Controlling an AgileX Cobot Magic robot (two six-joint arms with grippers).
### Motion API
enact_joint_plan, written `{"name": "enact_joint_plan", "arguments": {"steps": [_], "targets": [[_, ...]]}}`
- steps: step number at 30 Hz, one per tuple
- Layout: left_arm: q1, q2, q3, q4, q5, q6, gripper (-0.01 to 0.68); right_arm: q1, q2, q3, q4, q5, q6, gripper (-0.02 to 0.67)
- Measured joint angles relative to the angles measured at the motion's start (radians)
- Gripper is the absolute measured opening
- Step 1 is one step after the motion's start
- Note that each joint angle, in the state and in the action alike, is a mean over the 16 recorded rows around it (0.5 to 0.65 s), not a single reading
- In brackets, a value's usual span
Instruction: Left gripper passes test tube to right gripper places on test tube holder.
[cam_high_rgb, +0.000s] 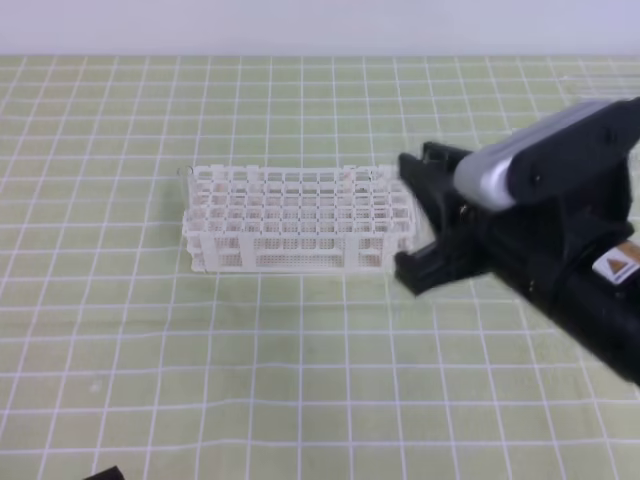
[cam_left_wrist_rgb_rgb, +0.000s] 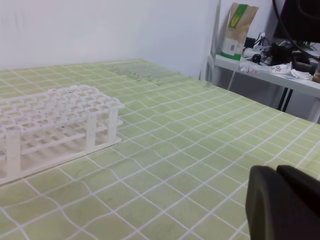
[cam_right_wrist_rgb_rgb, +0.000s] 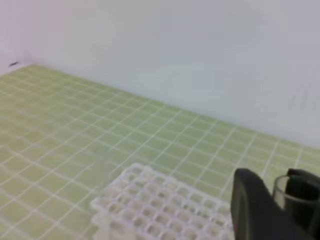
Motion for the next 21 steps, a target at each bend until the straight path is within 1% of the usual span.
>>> {"name": "enact_joint_plan", "arguments": {"steps": [6, 12, 15, 21], "targets": [[0.0, -0.001, 0.0, 0.0, 0.0, 0.0, -0.002, -0.052, 0.063, -0.023, -0.274, -0.038, 0.266, 0.093], [0.0, -0.001, 0.0, 0.0, -0.001, 0.0, -0.002, -0.091, 0.186, -0.115, -0.536, -0.081, 0.522, 0.093], [0.0, 0.001, 0.001, 0.001, -0.003, 0.0, -0.002, -0.098, 0.262, -0.184, -0.604, -0.084, 0.584, 0.093], [0.0, 0.001, 0.001, 0.001, -0.004, 0.0, -0.002, -0.099, 0.409, -0.342, -0.64, -0.052, 0.595, 0.093]]}}
